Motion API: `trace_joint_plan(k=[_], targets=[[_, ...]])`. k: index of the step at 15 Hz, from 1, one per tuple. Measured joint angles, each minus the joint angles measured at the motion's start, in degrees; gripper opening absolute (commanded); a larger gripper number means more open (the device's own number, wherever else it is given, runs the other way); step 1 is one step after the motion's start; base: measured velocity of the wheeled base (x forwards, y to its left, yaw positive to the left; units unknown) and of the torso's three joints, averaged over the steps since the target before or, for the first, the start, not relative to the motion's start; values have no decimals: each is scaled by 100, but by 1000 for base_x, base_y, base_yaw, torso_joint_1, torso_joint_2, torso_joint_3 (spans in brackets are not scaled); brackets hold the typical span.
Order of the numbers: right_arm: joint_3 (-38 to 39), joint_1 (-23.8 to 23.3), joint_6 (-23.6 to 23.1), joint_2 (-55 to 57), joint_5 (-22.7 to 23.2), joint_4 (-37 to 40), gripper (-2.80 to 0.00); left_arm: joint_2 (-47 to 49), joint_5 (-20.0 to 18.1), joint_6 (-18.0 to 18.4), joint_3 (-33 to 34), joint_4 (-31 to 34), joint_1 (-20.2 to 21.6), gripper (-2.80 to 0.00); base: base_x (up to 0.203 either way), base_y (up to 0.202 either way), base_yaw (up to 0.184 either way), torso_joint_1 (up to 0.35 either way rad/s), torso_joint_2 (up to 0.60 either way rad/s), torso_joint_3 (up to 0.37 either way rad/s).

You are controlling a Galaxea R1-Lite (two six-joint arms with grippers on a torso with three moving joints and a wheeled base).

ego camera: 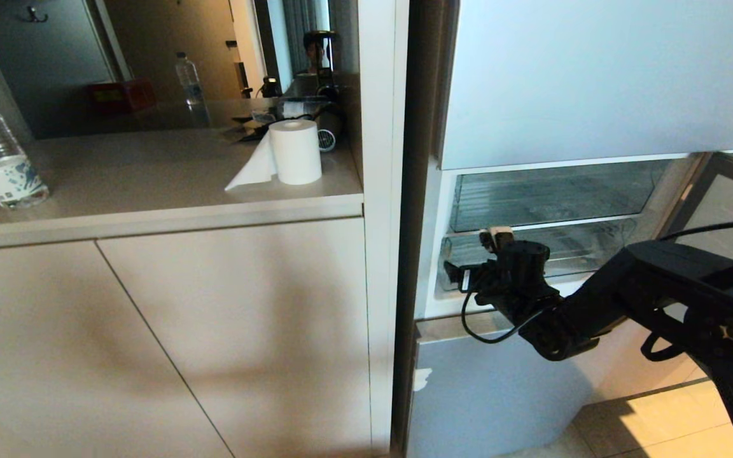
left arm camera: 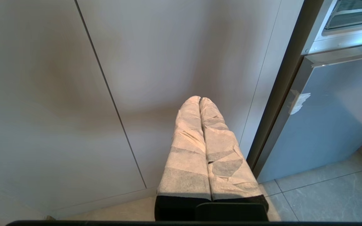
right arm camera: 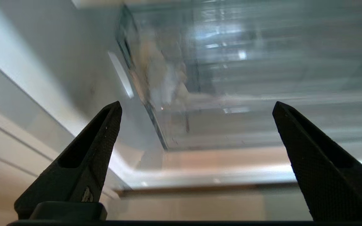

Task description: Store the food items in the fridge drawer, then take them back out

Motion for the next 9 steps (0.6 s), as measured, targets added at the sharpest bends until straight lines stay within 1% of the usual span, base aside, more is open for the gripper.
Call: trace_joint_plan(k=[7, 8, 9], targets=[[-609, 10, 65, 272, -5, 66, 0, 0, 0, 2, 0, 2, 0, -280, 0, 0, 0, 0, 0, 0], [-658, 26, 74, 292, -3, 110, -280, 0, 0, 2, 0, 2, 0, -280, 0, 0, 0, 0, 0, 0], [-686, 59, 73, 307, -3, 135, -280, 0, 0, 0, 0, 2, 0, -280, 0, 0, 0, 0, 0, 0]])
